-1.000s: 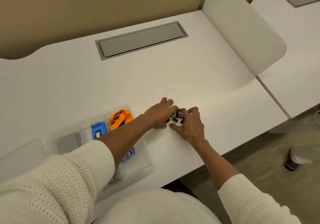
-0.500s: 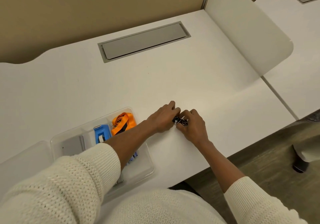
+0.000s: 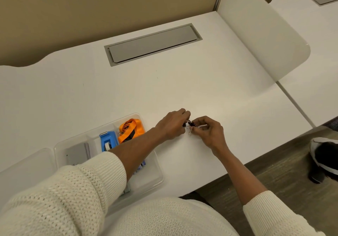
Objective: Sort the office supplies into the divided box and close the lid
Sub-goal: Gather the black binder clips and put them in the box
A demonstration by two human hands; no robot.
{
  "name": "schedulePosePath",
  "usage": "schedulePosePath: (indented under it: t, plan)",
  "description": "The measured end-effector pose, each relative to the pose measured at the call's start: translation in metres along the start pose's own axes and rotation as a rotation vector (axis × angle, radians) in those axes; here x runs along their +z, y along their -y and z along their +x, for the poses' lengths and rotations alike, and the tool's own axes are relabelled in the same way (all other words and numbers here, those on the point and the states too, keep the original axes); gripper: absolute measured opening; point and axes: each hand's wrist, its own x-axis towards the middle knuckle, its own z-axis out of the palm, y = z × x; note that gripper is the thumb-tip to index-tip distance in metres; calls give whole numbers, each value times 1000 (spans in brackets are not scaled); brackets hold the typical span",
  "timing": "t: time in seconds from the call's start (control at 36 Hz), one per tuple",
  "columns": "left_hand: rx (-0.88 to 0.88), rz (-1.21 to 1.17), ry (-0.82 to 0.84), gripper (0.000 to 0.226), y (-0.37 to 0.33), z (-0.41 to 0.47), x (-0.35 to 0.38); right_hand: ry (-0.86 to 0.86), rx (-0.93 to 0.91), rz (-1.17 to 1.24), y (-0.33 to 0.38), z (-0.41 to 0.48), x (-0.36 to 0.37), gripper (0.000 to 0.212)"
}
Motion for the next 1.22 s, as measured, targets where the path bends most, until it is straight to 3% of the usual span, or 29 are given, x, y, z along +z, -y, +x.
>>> schedulePosePath:
  t: [0.19,0.64,0.83,1.08,1.22]
  plan:
    - [5,-34,7,16,2,-3,1,88,20,67,2,-1,-6,30]
    - [-123,-239,-108,23,0,-22,7,158,80,351,11,-8,7,31]
    - [-159,-245,-134,23,-6,-28,7,215,154,423,10,-5,11,45]
    - [-213,-464,-159,22,-3,-39,-11,315,277,678,11,-1,8,43]
    - [-216,-510,-170,24,-3,-47,-19,371,250,662,21,0,6,44]
